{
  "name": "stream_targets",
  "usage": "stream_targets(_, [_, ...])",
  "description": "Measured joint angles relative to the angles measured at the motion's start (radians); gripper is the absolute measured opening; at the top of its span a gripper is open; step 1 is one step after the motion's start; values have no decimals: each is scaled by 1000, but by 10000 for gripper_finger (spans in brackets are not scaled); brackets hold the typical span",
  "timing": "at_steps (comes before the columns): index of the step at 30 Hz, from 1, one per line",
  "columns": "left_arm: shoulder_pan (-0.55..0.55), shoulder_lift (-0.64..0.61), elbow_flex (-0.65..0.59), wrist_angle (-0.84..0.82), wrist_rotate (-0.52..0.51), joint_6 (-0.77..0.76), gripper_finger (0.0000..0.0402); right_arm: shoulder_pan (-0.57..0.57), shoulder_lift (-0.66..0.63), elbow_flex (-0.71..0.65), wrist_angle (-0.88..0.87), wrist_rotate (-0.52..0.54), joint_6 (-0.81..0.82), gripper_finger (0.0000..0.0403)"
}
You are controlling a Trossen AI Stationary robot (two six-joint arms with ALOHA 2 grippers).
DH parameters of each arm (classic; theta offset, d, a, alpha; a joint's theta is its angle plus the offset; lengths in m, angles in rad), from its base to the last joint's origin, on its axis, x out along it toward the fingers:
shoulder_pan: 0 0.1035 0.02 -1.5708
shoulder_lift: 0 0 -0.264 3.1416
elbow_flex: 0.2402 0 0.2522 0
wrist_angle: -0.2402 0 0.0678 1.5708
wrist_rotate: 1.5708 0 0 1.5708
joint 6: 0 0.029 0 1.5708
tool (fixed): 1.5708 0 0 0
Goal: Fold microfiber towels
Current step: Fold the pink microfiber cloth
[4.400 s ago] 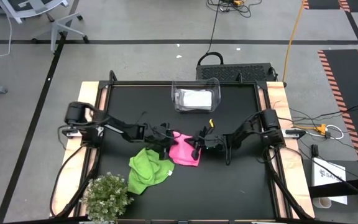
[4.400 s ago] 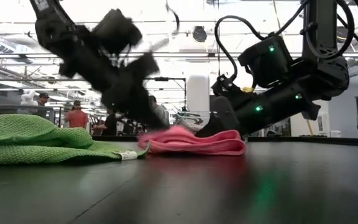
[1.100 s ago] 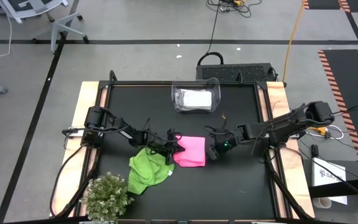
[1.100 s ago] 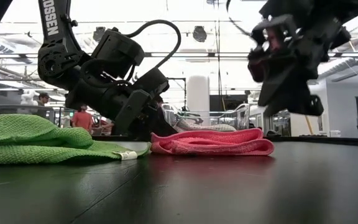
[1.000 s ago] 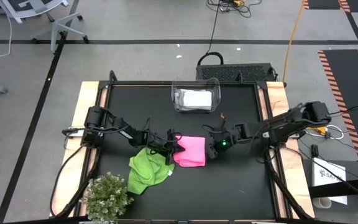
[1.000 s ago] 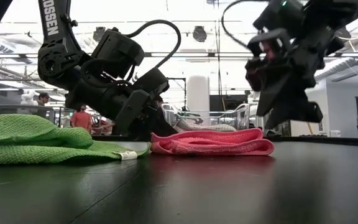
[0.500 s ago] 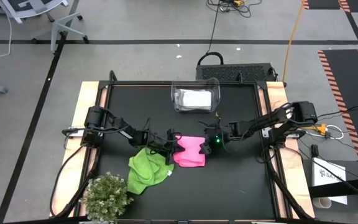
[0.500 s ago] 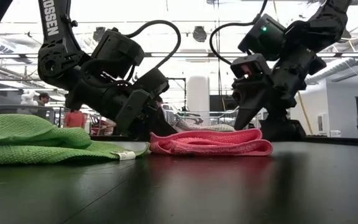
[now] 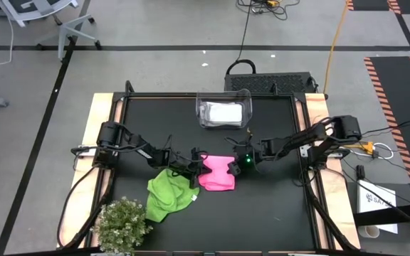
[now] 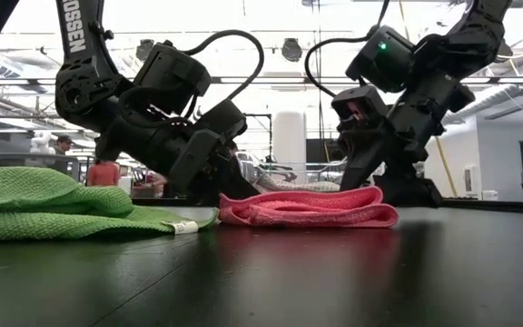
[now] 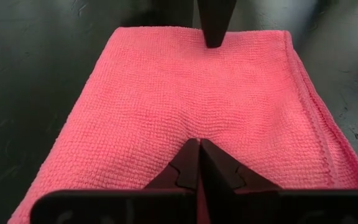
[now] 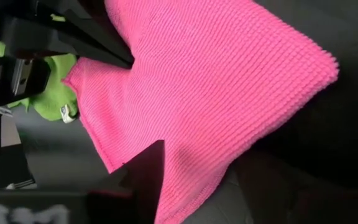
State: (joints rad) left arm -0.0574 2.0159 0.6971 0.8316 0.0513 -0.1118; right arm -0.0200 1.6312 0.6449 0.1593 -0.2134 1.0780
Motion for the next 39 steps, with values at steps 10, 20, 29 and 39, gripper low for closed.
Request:
stream_targets(10, [2, -114, -1, -5, -9, -54, 4, -1, 15, -1, -1, 8, -46, 45])
stream_targets(20, [3, -436, 0, -574, -213, -419, 39, 0, 20, -4, 73, 9, -114, 32])
stream_targets(29, [11, -524, 0, -886, -185, -664, 108, 0, 21, -4, 134, 37, -177, 78])
stream_targets(39, [80, -503, 0, -880, -96, -652, 199, 0, 19, -3, 157, 34, -209, 90])
